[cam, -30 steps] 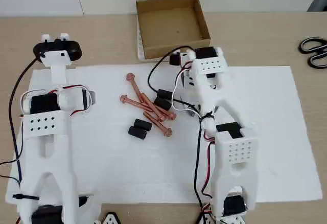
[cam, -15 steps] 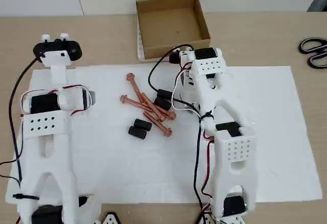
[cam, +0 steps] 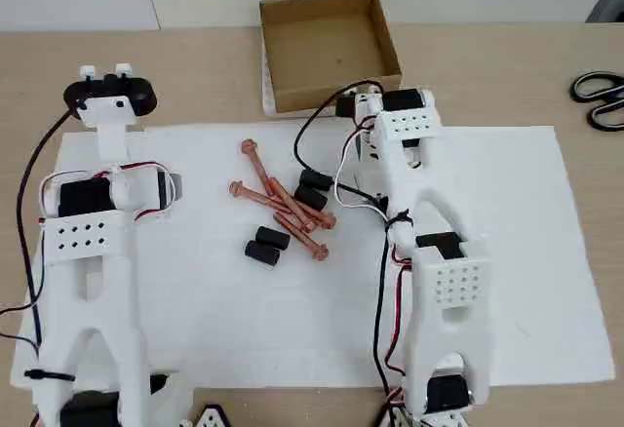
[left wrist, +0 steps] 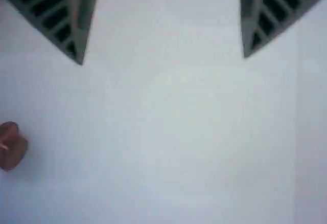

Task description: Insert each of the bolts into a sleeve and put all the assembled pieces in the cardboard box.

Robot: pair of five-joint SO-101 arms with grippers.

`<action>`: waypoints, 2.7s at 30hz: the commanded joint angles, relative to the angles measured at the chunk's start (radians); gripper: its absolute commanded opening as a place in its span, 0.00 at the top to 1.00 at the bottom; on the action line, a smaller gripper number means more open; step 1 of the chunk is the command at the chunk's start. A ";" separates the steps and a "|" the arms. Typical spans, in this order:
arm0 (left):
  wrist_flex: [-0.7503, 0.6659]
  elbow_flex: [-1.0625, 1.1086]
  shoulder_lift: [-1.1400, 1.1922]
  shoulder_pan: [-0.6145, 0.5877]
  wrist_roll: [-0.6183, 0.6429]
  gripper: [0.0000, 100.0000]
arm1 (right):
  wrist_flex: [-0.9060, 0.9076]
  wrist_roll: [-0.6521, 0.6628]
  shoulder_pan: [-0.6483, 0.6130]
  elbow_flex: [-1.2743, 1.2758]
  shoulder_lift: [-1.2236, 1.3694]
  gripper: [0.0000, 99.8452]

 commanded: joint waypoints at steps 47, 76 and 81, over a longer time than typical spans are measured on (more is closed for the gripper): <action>-0.002 -0.002 -0.005 0.008 0.006 0.81 | 0.050 0.003 -0.022 0.002 -0.076 0.73; -0.002 -0.002 -0.003 0.008 0.006 0.81 | 0.047 0.002 -0.007 0.002 0.010 1.00; -0.002 -0.002 -0.003 0.008 0.006 0.81 | 0.058 0.006 0.039 0.000 -0.015 1.00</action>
